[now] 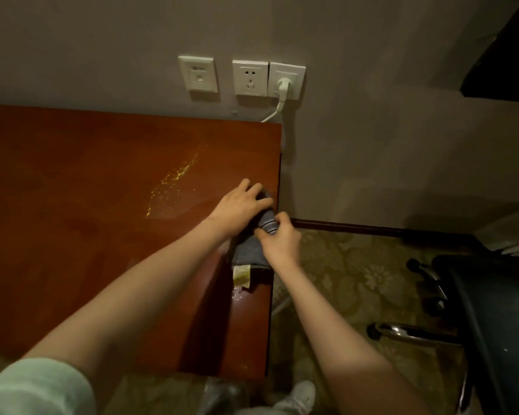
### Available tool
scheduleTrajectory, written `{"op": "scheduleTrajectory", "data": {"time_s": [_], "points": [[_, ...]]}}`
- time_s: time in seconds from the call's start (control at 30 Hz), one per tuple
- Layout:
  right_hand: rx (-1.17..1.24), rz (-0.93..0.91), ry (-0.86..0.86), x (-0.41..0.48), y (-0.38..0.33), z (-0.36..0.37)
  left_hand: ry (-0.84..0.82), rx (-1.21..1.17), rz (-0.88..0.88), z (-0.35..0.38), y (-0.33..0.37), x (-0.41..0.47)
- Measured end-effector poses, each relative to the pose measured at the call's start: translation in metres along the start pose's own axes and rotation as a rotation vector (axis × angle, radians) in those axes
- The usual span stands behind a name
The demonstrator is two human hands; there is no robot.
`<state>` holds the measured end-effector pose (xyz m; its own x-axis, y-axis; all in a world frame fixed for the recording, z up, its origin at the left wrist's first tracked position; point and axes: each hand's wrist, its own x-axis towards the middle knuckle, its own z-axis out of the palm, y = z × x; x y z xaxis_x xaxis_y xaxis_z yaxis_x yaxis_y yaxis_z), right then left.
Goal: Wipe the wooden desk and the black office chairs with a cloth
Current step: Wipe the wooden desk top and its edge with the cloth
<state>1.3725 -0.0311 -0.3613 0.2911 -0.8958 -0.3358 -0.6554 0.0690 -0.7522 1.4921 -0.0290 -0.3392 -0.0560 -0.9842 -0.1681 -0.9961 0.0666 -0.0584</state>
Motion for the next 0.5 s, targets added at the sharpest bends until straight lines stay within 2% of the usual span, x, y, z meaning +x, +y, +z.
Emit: {"op": "scheduleTrajectory", "data": {"time_s": [0.17, 0.33, 0.43, 0.5], "points": [[-0.027, -0.073, -0.164, -0.031, -0.014, 0.028, -0.088, 0.038, -0.13, 0.002, -0.014, -0.057], [-0.062, -0.126, -0.316, -0.076, -0.01, 0.066, -0.191, 0.105, -0.13, 0.014, -0.024, -0.111], [-0.224, -0.22, -0.427, -0.1, 0.011, 0.079, -0.323, 0.002, -0.184, 0.034, -0.017, -0.14], [-0.317, -0.294, -0.434, -0.103, 0.025, 0.074, -0.29, -0.086, -0.251, 0.047, -0.006, -0.15]]}}
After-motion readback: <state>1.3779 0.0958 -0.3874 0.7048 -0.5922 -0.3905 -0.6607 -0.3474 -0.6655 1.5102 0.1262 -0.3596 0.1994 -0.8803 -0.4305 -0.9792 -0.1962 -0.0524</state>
